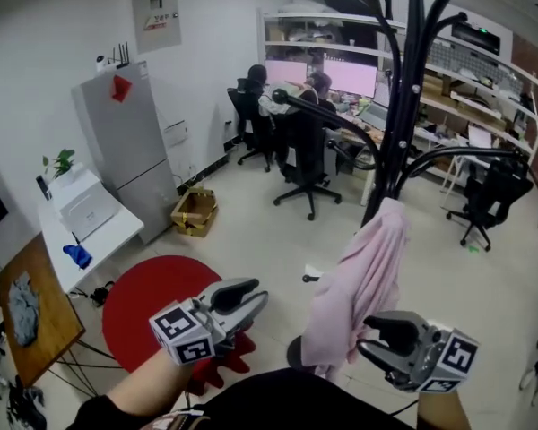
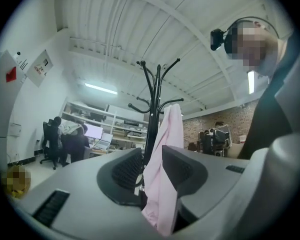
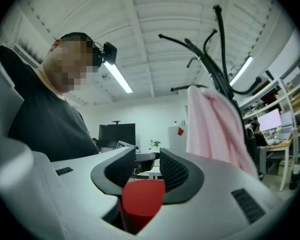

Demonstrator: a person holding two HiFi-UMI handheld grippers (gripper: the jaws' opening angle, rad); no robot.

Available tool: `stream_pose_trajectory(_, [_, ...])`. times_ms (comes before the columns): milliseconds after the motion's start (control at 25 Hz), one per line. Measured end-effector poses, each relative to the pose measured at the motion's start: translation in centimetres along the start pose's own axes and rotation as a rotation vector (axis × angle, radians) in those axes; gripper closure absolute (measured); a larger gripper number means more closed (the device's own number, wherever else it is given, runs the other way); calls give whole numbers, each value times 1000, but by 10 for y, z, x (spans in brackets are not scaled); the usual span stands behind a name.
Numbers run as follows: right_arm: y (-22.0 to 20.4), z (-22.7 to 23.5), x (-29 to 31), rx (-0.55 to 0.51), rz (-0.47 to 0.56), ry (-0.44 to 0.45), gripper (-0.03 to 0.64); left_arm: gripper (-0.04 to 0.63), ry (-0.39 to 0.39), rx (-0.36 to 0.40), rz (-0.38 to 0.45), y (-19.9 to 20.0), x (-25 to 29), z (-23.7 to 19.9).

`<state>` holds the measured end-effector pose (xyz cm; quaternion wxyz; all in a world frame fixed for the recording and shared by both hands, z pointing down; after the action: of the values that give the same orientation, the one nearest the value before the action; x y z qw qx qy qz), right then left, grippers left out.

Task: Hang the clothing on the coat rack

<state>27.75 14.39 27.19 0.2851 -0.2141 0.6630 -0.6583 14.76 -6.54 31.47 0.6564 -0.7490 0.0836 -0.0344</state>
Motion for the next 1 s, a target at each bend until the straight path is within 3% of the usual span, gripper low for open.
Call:
stream_pose_trajectory(240, [-58,11,97,68,15,64,488,482,108,-44,-70,-45,-81,-29])
stream_pose_trajectory(440, [-125,31,187,111,-87,129,511,532,313,-93,-68,-71,-161,-78])
stream_pose_trajectory(600, [-184,50,245,206,-142,170,542,594,498,-146,-56,-95,-229,-119])
stream_pose_trajectory(760, [-238,66,289,324,-170,166,617,595,635,-233,-4,-115,-289,-144])
stream_pose_trajectory(1000, [-285,66,314,364,-272,220,617,595,753,-252,-131,-164,-309,-140])
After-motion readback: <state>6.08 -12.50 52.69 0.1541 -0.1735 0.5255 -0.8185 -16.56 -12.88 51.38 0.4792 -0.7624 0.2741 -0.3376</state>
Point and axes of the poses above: the fingertips, and each gripper's own axes: x forward along the fingers, z to its right, y out of its top, the point moved 4 cm from there along -x, backward along the fingers, and after that the axes turned 14 degrees about y, right-handed, at the moved point
